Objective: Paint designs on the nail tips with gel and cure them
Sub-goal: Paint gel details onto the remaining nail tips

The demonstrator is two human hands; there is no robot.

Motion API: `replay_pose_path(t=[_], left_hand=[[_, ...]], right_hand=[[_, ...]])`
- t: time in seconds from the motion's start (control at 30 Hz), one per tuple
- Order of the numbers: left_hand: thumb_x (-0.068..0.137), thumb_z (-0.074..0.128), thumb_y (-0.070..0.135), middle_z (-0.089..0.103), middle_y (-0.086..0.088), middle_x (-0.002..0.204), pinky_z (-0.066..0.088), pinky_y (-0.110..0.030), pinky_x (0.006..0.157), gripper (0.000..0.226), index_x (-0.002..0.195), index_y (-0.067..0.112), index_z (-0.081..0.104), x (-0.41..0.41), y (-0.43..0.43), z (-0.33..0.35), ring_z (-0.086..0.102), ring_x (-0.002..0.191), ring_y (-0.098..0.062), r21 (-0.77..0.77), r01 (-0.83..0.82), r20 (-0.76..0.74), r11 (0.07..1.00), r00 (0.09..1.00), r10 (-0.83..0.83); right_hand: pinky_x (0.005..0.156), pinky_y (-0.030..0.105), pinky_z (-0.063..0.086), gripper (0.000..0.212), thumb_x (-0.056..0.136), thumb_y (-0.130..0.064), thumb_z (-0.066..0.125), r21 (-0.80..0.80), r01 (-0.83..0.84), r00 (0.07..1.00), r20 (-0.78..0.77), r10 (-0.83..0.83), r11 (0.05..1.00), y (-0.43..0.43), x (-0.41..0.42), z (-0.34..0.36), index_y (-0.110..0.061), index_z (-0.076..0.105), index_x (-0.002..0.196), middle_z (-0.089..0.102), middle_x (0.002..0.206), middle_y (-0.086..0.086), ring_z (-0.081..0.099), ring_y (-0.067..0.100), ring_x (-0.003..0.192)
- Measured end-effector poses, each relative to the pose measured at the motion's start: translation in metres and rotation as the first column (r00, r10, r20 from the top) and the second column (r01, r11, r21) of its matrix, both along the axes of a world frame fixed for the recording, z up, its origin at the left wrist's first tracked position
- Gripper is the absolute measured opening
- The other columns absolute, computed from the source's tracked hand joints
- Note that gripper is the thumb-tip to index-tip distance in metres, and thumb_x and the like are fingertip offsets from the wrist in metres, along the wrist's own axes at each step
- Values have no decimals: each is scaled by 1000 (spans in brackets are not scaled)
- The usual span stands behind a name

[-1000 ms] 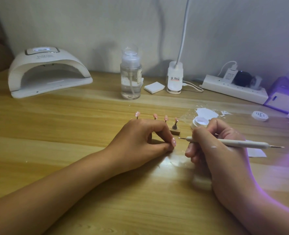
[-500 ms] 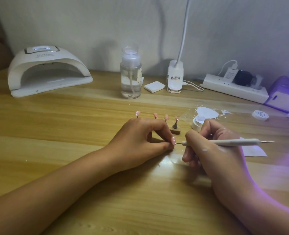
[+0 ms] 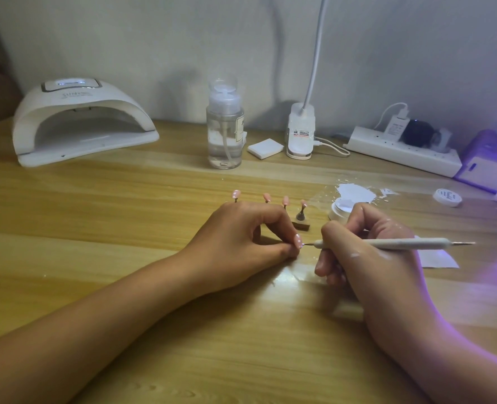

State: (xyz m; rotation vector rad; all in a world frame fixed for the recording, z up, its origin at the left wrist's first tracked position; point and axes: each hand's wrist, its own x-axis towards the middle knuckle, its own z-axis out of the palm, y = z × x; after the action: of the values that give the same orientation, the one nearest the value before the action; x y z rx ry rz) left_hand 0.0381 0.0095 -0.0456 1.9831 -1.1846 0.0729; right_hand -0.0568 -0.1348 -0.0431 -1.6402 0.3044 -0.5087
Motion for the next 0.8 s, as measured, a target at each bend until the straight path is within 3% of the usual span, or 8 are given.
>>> replay_pose_path(t=[0.07, 0.17, 0.27, 0.33, 0.4, 0.47, 0.6, 0.8], left_hand=[[79, 79, 14, 45, 48, 54, 24, -17, 76, 24, 78, 34, 66, 1, 0, -1, 43, 47, 8, 4, -8, 7, 1000, 1000, 8], [79, 79, 14, 46, 47, 54, 25, -18, 75, 24, 79, 34, 66, 1, 0, -1, 44, 47, 8, 7, -12, 2, 1000, 1000, 12], [79, 79, 15, 46, 46, 54, 26, -29, 71, 24, 78, 34, 66, 1, 0, -1, 44, 48, 6, 8, -14, -20, 1000, 1000, 14], [79, 79, 14, 46, 47, 54, 28, -28, 69, 23, 78, 34, 66, 0, 0, -1, 43, 47, 6, 2, -11, -21, 1000, 1000, 11], [79, 79, 13, 46, 47, 54, 36, -33, 76, 22, 78, 32, 67, 0, 0, -1, 42, 46, 6, -7, -4, -23, 1000, 1000, 4], [79, 79, 13, 46, 47, 54, 32, -37, 86, 21, 78, 31, 68, -1, 0, 0, 43, 47, 7, -11, 2, -21, 1000, 1000, -2], [78, 79, 12, 46, 47, 54, 40, -40, 86, 22, 77, 31, 67, -2, 0, 1, 43, 47, 8, -16, 7, -10, 1000, 1000, -8], [78, 79, 13, 46, 47, 54, 37, -40, 89, 21, 77, 30, 68, -4, 0, 2, 44, 48, 9, -13, 2, 14, 1000, 1000, -2]], right_hand=[[40, 21, 38, 26, 69, -10, 61, 1, 2, 1000, -7, -2, 1000, 1, 0, 0, -19, 44, 52, 60, 47, 16, 47, 16, 38], [41, 24, 37, 17, 63, -17, 59, -10, 1, 1000, -30, -2, 1000, 2, 1, 0, -19, 45, 54, 61, 48, 15, 45, 19, 41], [41, 24, 37, 20, 65, -15, 61, -12, -3, 999, -33, 2, 1000, 2, 1, 1, -19, 45, 54, 62, 48, 15, 45, 19, 42], [40, 20, 37, 28, 70, -10, 62, 8, 4, 1000, -5, -4, 1000, 2, 0, 2, -20, 45, 52, 60, 47, 16, 46, 16, 39], [38, 19, 37, 28, 71, -8, 61, 47, 7, 1000, 24, -8, 999, 1, -1, 3, -22, 46, 51, 59, 47, 17, 46, 15, 37], [39, 18, 38, 24, 67, -13, 60, 65, -12, 1000, 29, 10, 998, 2, -2, 5, -24, 47, 51, 60, 47, 16, 48, 15, 37], [39, 18, 38, 38, 76, 0, 62, 45, -24, 999, 34, 23, 999, 2, 0, 4, -23, 46, 50, 61, 49, 17, 48, 17, 37], [39, 21, 39, 33, 75, -1, 59, 44, -29, 999, 22, 28, 999, 3, 0, 5, -21, 46, 52, 62, 49, 18, 48, 16, 38]])
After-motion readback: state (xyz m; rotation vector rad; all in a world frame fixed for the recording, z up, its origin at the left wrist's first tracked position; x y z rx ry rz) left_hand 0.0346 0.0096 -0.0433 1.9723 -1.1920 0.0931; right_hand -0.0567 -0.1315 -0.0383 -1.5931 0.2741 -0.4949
